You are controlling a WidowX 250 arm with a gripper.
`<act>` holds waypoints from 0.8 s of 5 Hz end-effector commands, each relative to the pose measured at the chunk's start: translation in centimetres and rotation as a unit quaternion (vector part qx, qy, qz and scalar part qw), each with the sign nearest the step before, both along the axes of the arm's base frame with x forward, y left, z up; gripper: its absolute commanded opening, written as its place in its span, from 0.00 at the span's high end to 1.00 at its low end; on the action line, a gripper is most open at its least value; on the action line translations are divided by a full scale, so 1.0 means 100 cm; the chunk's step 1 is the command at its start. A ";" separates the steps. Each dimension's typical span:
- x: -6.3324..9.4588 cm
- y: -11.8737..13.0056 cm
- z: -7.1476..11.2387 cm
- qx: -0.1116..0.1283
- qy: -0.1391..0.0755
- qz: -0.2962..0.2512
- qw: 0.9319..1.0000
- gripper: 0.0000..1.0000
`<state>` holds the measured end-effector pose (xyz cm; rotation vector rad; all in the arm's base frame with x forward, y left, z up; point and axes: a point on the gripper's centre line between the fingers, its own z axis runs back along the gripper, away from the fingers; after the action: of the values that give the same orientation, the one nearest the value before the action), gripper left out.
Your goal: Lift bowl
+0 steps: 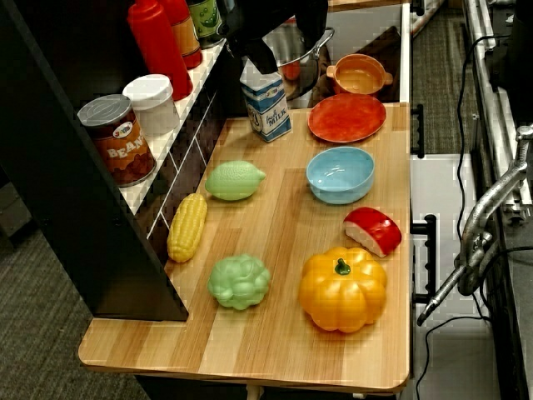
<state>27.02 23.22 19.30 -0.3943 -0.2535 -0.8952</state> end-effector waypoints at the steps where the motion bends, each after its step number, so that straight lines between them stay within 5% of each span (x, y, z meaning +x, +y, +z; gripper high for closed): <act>1: 0.000 0.000 0.000 0.000 0.000 0.000 1.000 0.00; 3: -0.033 -0.038 -0.047 0.080 -0.040 -0.082 0.993 0.00; 4: -0.039 -0.041 -0.066 0.102 -0.033 -0.099 0.989 0.00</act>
<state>22.89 18.73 11.21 -0.2663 -0.1723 -1.0983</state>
